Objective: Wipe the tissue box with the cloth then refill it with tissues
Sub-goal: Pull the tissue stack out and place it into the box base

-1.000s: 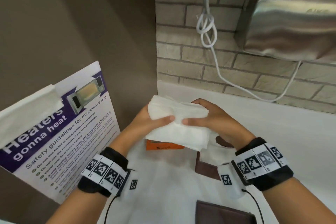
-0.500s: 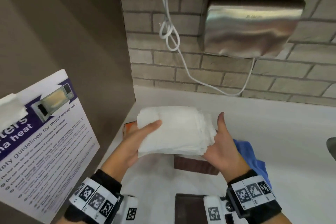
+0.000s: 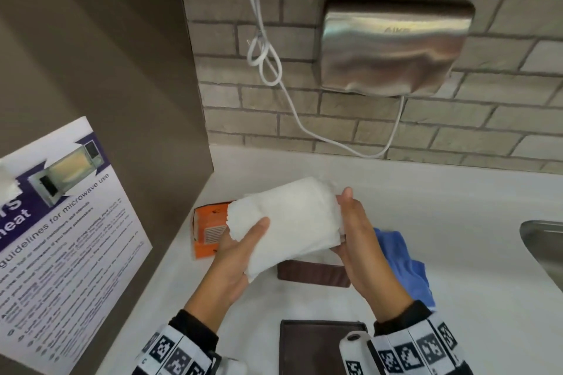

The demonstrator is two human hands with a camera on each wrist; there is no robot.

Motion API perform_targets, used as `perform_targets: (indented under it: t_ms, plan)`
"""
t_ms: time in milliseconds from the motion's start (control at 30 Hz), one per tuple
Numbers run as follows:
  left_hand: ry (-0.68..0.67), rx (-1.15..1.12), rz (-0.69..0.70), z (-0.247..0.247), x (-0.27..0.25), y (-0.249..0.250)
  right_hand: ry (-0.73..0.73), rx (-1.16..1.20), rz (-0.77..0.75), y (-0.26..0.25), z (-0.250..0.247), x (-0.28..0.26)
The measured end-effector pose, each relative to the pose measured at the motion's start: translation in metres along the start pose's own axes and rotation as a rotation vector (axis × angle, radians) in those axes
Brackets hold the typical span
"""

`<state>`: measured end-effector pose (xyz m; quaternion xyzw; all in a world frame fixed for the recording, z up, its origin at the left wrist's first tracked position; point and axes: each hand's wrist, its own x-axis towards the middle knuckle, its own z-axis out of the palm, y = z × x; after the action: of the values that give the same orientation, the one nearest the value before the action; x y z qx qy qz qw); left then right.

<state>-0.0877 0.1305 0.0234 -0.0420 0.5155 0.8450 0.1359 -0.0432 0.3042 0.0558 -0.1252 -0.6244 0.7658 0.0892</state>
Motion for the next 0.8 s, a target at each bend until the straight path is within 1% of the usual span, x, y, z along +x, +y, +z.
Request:
perform_targets:
  t_ms: [100,200,267,333,433,500,533,567,633,667,733,800]
  plan:
    - [0.005,-0.05,0.023,0.0,-0.001,-0.005,-0.003,-0.169,-0.038,-0.006,0.003,-0.005]
    - [-0.031,-0.08,0.043,0.002,-0.003,-0.007,0.002,-0.334,-0.086,-0.012,0.007,-0.009]
    - [-0.084,-0.096,0.036,0.001,-0.006,-0.009,0.004,-0.364,-0.127,-0.013,0.008,-0.01]
    - [-0.161,-0.119,0.016,-0.005,-0.006,-0.011,0.012,-0.339,-0.158,-0.013,0.005,-0.01]
    - [-0.32,-0.197,-0.074,-0.019,-0.005,-0.006,-0.038,-0.328,-0.15,-0.014,-0.003,-0.007]
    - [-0.348,-0.29,-0.193,-0.024,-0.003,0.004,-0.091,-0.415,-0.165,-0.015,-0.009,-0.007]
    - [-0.363,-0.278,-0.248,-0.024,-0.001,0.009,-0.118,-0.482,-0.185,-0.017,-0.012,-0.007]
    - [-0.369,-0.216,-0.286,-0.025,0.001,0.013,-0.143,-0.548,-0.206,-0.018,-0.014,-0.007]
    - [-0.396,-0.025,-0.307,-0.021,0.004,0.019,-0.201,-0.657,-0.267,-0.021,-0.015,-0.007]
    - [-0.421,0.031,-0.306,-0.018,0.004,0.022,-0.231,-0.709,-0.303,-0.022,-0.016,-0.006]
    - [-0.427,0.096,-0.267,-0.01,0.005,0.024,-0.269,-0.783,-0.37,-0.02,-0.016,-0.004]
    - [-0.434,0.126,-0.226,0.0,0.006,0.026,-0.284,-0.801,-0.457,-0.017,-0.018,0.0]
